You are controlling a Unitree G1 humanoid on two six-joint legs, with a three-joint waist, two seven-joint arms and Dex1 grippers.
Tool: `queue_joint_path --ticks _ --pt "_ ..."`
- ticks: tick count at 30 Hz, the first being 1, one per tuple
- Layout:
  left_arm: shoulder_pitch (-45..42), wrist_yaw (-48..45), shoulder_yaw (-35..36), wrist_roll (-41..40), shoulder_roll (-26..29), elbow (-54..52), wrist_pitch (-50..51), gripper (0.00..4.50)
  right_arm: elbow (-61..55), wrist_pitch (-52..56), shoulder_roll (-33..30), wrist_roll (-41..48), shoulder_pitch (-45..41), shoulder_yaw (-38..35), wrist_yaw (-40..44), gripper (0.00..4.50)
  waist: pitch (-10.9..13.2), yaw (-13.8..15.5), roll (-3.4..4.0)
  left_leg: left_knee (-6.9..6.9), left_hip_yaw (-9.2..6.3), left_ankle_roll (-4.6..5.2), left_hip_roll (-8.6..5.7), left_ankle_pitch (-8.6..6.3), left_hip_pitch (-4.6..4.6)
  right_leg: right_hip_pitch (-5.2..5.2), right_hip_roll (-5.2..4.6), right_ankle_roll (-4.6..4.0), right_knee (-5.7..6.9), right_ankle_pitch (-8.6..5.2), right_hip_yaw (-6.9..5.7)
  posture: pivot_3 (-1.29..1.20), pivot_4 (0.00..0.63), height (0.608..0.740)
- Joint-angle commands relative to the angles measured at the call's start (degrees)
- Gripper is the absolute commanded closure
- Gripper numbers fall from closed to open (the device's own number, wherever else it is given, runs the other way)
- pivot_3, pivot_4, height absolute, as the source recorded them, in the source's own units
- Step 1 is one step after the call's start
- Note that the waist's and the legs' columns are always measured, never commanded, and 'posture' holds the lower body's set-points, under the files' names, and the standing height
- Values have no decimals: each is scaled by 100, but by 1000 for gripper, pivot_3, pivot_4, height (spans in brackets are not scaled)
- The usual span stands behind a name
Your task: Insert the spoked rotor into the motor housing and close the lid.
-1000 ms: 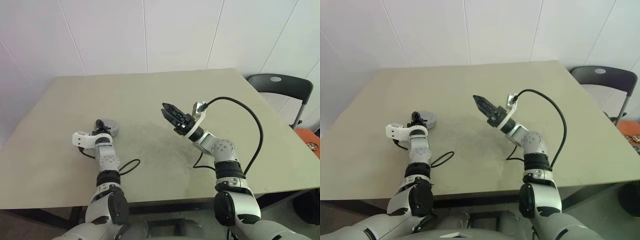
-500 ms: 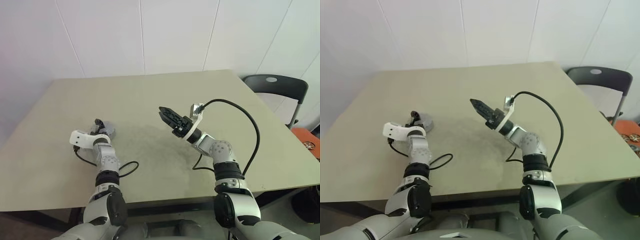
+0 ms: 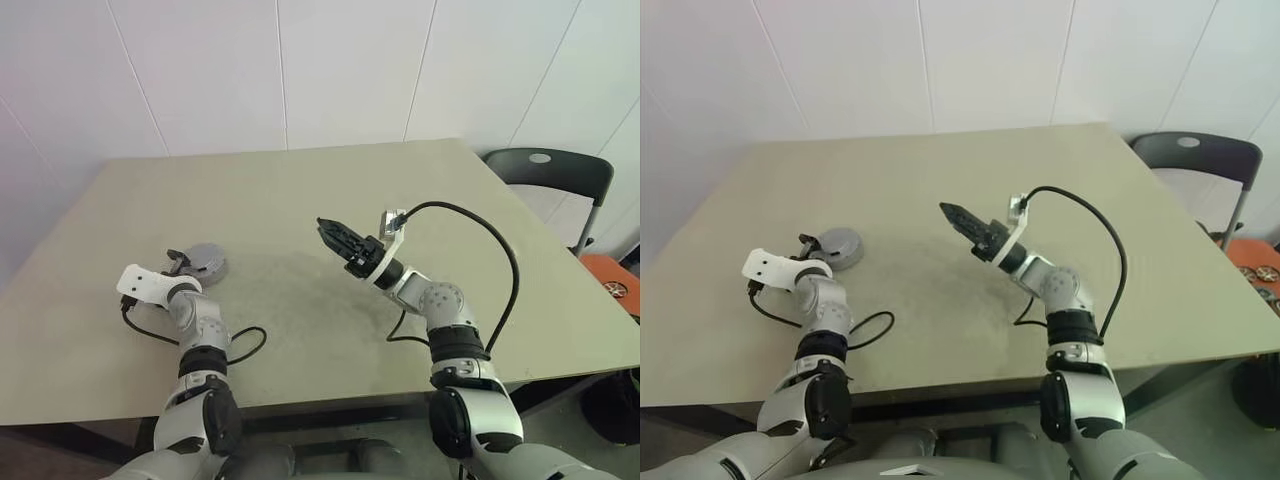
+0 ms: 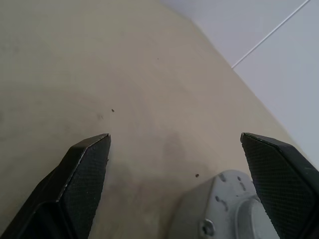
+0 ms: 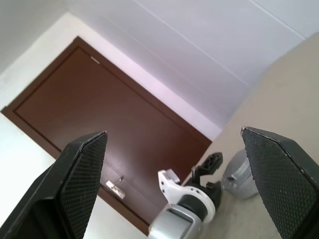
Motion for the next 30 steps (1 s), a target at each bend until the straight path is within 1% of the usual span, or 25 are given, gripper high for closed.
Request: queue_joint_path --ticks 1,4,9,13,15,17,20,22,25,30 --pt "32 -332 -235 173 69 -334 -116 35 -489 -123 -89 -39 -22 100 36 0 0 2 0 0 0 0 0 0 -2 -2 0 0 0 0 0 0 0 740" --pt "275 -1003 -620 382 112 -797 -184 35 -705 -492 -278 -486 75 292 -188 0 0 6 -1 0 0 -1 -1 -1 -4 -2 -2 0 -4 0 0 0 0 740" --pt "780 -2265 -1303 519 313 -1655 -11 35 -1167 -932 -678 -866 320 409 -320 0 0 5 0 -2 0 -3 -2 -1 -4 -2 -5 0 -6 0 0 0 0 740" --pt "1301 -3519 -1974 615 702 -2413 176 35 -1384 -1429 -1015 -1127 490 337 -382 0 0 -3 0 -4 0 -2 -2 -1 -3 -1 -4 -1 -7 -1 1 0 0 740" --pt "1480 -3968 -2182 627 899 -2638 220 35 -1377 -1803 -1163 -1389 557 370 -461 0 0 -4 0 -5 0 -1 -1 -1 -2 -1 -5 -2 -8 -1 1 0 0 740" --pt "1578 -4293 -2333 614 1034 -2780 304 35 -1221 -2203 -1251 -1704 562 424 -626 0 1 0 1 -4 0 -1 0 -1 -2 -1 -4 -2 -7 -1 1 0 0 740" --pt "1710 -4746 -2739 857 1242 -2923 473 35 -1100 -2594 -1343 -1925 629 524 -499 0 1 7 1 -4 0 -1 1 -1 3 3 -4 -3 -7 -1 0 0 0 740" --pt "1777 -4991 -2919 847 1308 -3073 645 35 -1092 -2862 -1391 -2082 693 645 -395 0 1 8 2 -4 0 0 1 0 2 4 -4 -3 -8 -2 1 0 0 740" --pt "1875 -5312 -3059 743 1409 -3358 894 35 -1211 -3135 -1454 -2240 838 807 -240 0 1 9 2 -5 0 0 1 0 -1 3 -4 -3 -13 -2 1 0 0 740" --pt "1998 -5651 -3086 590 1576 -3759 1209 35 -1429 -3475 -1638 -2370 1159 933 13 0 3 18 4 -5 -1 0 1 0 0 3 -4 -3 -11 -2 1 0 0 740"
